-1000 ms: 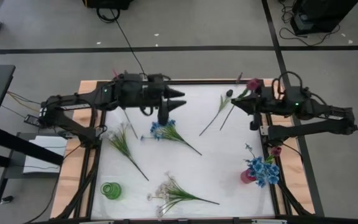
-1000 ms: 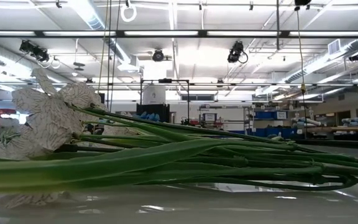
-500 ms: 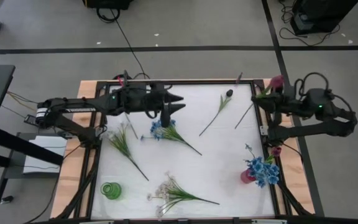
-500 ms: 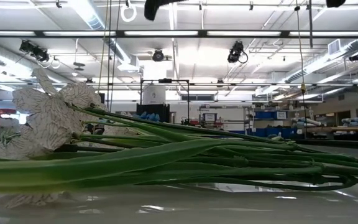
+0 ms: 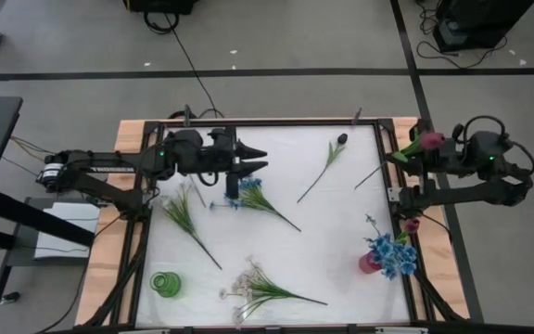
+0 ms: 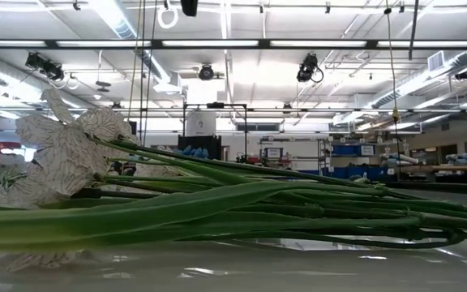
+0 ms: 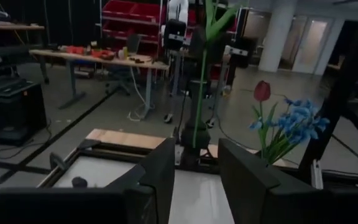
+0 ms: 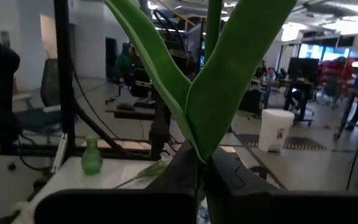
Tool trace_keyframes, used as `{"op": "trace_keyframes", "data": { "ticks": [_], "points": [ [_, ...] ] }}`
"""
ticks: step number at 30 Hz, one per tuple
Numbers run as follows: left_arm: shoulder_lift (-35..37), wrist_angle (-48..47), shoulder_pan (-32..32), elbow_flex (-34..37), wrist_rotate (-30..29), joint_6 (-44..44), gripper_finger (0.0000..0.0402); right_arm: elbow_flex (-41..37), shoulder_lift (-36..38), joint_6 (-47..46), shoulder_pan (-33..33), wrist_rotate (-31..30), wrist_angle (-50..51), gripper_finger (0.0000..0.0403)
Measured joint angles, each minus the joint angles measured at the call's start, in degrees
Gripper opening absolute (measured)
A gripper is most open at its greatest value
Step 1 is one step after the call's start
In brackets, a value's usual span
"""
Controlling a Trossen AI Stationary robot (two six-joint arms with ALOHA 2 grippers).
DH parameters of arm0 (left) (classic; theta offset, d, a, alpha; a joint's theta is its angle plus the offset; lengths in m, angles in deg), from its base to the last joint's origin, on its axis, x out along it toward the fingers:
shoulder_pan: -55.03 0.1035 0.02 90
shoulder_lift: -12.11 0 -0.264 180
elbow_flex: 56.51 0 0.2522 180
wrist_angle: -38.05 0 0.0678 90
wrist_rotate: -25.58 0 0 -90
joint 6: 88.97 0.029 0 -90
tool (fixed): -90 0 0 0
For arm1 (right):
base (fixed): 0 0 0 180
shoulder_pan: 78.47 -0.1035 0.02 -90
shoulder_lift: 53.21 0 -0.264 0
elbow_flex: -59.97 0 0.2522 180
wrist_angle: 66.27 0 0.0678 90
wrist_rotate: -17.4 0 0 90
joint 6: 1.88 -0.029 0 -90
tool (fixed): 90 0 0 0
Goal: Sort flowers into vase by color
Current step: Put the red tulip flower into the red flower vase
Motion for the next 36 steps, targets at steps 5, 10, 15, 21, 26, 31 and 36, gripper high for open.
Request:
{"op": "trace_keyframes", "data": {
  "ticks": [5,10,15,21,26,31,36],
  "points": [
    [-0.11,-0.67,0.00,0.00,0.00,0.01,0.0126,0.00,-0.33,2.28,0.00,-6.00,0.02,0.0014],
    [-0.11,-0.29,0.00,-0.02,0.00,-0.02,0.0126,0.00,0.25,-1.18,0.00,-17.16,2.91,0.0014],
    [-0.11,-0.34,0.00,-0.02,0.00,-0.02,0.0126,0.00,0.51,-8.96,0.00,-19.65,14.62,0.0014],
    [-0.13,-0.35,0.00,-0.04,0.00,-0.04,0.0126,-0.02,0.54,-15.99,0.00,-12.85,22.39,0.0014],
    [-0.13,-0.36,0.00,-0.04,0.00,-0.04,0.0126,-0.02,0.54,-16.20,0.00,0.75,22.76,0.0014],
    [-0.13,-0.36,0.00,-0.07,0.00,-0.04,0.0126,-0.02,0.54,-13.98,0.00,13.86,18.99,0.0014],
    [-0.13,-0.36,0.00,-0.07,0.00,-0.06,0.0126,-0.02,0.54,-12.24,0.00,27.76,14.90,0.0014]
  ]
}}
